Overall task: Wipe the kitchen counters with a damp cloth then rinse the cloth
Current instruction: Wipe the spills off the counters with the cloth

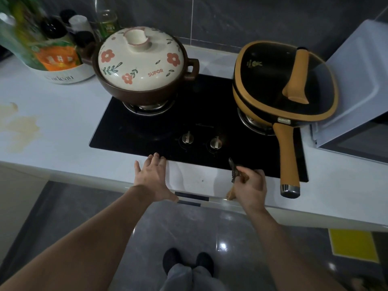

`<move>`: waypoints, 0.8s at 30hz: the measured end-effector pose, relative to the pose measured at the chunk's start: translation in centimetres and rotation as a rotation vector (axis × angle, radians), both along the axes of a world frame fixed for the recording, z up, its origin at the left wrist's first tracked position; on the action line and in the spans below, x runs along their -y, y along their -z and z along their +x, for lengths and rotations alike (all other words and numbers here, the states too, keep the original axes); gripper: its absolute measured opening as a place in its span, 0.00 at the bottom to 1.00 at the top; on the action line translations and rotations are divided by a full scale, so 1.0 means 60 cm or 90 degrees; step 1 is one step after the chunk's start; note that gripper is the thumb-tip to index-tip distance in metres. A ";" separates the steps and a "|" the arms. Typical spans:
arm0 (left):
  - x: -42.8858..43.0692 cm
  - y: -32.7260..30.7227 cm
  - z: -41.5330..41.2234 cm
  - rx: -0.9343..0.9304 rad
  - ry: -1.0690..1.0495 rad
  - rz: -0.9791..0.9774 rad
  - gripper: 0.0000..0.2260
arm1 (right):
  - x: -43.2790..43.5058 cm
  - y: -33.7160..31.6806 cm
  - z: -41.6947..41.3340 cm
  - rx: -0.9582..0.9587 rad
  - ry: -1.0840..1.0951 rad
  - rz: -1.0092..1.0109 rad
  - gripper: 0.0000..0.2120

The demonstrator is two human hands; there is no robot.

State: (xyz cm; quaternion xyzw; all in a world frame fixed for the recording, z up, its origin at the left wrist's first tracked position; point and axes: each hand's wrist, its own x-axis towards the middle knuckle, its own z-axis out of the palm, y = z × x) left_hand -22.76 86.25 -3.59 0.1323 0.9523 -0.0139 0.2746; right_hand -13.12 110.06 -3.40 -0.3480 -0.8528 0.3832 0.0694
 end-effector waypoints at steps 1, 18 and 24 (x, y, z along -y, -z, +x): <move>-0.001 -0.001 0.000 0.001 -0.001 -0.004 0.63 | 0.001 -0.003 0.002 0.011 -0.007 -0.006 0.13; -0.006 -0.008 -0.004 0.016 0.047 -0.067 0.64 | 0.013 0.019 -0.023 0.215 -0.372 0.082 0.12; -0.005 -0.004 -0.003 0.014 0.059 -0.090 0.64 | 0.126 0.030 -0.067 0.108 -0.410 0.063 0.09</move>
